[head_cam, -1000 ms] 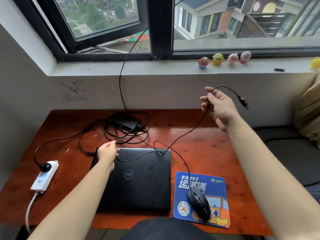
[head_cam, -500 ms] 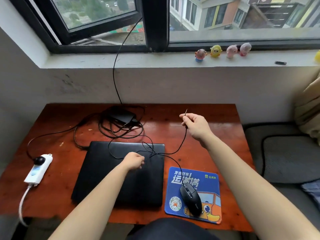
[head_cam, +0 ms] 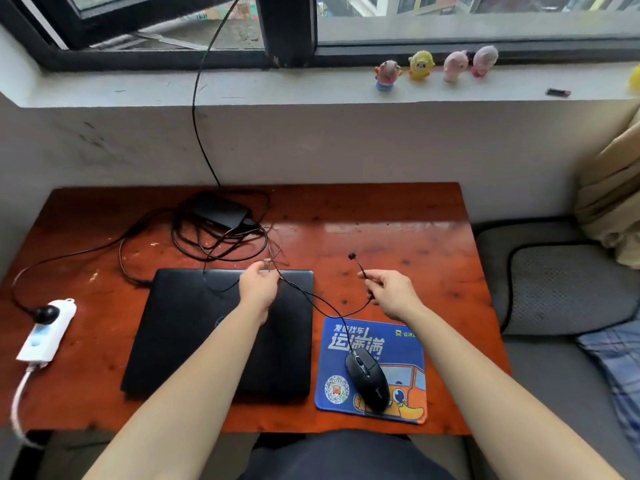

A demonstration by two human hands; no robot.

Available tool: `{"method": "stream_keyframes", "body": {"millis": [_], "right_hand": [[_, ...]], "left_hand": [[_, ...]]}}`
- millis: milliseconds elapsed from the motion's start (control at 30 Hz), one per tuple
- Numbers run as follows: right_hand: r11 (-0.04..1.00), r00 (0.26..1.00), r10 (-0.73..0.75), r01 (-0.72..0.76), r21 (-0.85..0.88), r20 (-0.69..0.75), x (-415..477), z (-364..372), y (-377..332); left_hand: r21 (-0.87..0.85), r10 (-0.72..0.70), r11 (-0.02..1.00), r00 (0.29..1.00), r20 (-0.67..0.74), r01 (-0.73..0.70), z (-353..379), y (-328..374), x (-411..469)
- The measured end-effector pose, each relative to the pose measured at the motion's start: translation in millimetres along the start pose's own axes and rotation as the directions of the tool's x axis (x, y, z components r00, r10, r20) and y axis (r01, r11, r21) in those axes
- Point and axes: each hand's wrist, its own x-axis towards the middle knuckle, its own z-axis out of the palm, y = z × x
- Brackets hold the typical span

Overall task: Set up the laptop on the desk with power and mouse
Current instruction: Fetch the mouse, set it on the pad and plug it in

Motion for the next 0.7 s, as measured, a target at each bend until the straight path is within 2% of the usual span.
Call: {"method": "stream_keyframes", "body": {"millis": [67,133,200,267,333,400,500,567,633,700], "right_hand": [[0.983,0.995,-0.098,0.101,-0.154,0.027,0.5,4.1,3.1],[0.959,0.976,-0.216,0.217,-0.183,0.022,0.8,6.8,3.5],[0.923,0.948,-0.317,0.310,-0.229,0.006,2.1,7.7,0.8],[0.856,0.926,-0.373,0.369,-0.363,0.061,4.5,9.4,-3.6],[0.816,0.914,-0.367,0.407,-0.411,0.175,7.3,15.2,-9.9],[0.814,0.898,-0.332,0.427,-0.394,0.289,10.6,26.3,-16.8],[0.807,0.876,-0.228,0.414,-0.421,0.424,12.8,44.6,-25.7],[0.858,0.872,-0.136,0.341,-0.384,0.470,10.2,54.0,-27.8],[0.947,0.875,-0.064,0.206,-0.248,0.481,5.3,62.7,-25.3],[0.985,0.901,-0.031,0.101,-0.139,0.433,0.6,66.8,-21.1]], "left_hand": [[0.218,0.218,0.952,0.976,0.018,-0.217,-9.2,14.5,-3.6],[0.429,0.389,0.822,0.919,0.058,-0.375,-17.6,30.5,-8.3],[0.602,0.514,0.657,0.854,0.082,-0.454,-25.4,45.1,-12.1],[0.666,0.572,0.585,0.818,0.066,-0.463,-31.5,58.0,-14.6],[0.628,0.570,0.636,0.822,0.009,-0.448,-37.1,70.1,-15.5],[0.523,0.520,0.750,0.849,-0.089,-0.404,-41.8,81.4,-15.0],[0.238,0.347,0.927,0.905,-0.245,-0.291,-50.4,92.3,-12.6],[0.113,0.291,0.956,0.907,-0.304,-0.269,-59.0,95.3,-10.6],[0.075,0.293,0.956,0.889,-0.352,-0.285,-70.3,97.2,-9.3],[0.074,0.308,0.950,0.870,-0.384,-0.304,-81.1,97.1,-8.3]]}}
